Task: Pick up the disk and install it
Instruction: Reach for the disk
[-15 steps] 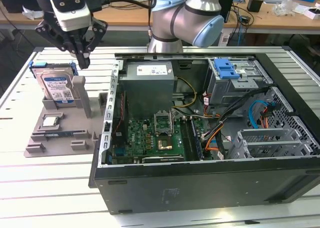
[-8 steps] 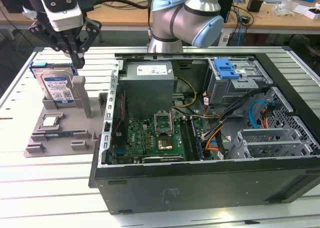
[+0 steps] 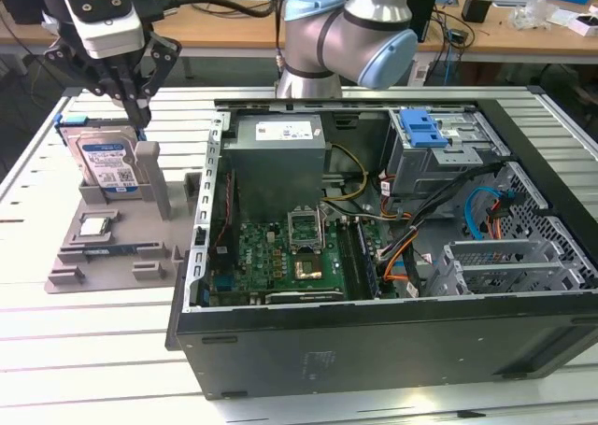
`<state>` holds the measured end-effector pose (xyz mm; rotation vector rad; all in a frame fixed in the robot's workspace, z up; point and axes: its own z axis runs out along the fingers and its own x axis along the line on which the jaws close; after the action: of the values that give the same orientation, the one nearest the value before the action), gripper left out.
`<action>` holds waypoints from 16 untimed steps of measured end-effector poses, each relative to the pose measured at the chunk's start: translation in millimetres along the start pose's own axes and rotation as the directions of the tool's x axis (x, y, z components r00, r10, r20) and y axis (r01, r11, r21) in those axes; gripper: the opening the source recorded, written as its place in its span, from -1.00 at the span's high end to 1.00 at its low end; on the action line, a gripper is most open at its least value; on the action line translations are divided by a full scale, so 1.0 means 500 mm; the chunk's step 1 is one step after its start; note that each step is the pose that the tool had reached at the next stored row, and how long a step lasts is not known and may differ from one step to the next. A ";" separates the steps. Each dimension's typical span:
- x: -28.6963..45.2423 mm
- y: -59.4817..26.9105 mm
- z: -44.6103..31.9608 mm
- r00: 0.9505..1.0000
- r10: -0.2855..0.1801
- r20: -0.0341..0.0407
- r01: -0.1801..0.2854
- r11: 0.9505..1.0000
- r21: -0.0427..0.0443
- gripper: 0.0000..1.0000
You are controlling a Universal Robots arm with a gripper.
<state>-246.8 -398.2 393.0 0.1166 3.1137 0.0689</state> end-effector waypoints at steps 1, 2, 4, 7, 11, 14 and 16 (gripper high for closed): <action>0.002 0.000 0.000 1.000 0.000 0.000 0.000 1.000 0.000 0.79; 0.007 -0.001 0.000 1.000 0.000 0.000 0.000 1.000 0.000 0.79; 0.017 -0.001 0.000 1.000 0.000 0.000 0.000 1.000 0.000 0.79; 0.032 0.002 0.000 1.000 0.000 0.000 0.000 1.000 0.000 0.79; 0.059 0.008 0.000 1.000 0.000 0.000 0.000 1.000 0.000 0.79; 0.075 0.010 0.000 1.000 0.000 0.000 0.000 1.000 0.000 0.79; 0.091 0.012 0.000 1.000 0.000 0.000 0.000 1.000 0.000 0.79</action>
<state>-291.7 -388.8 392.3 0.1167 3.1137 0.0688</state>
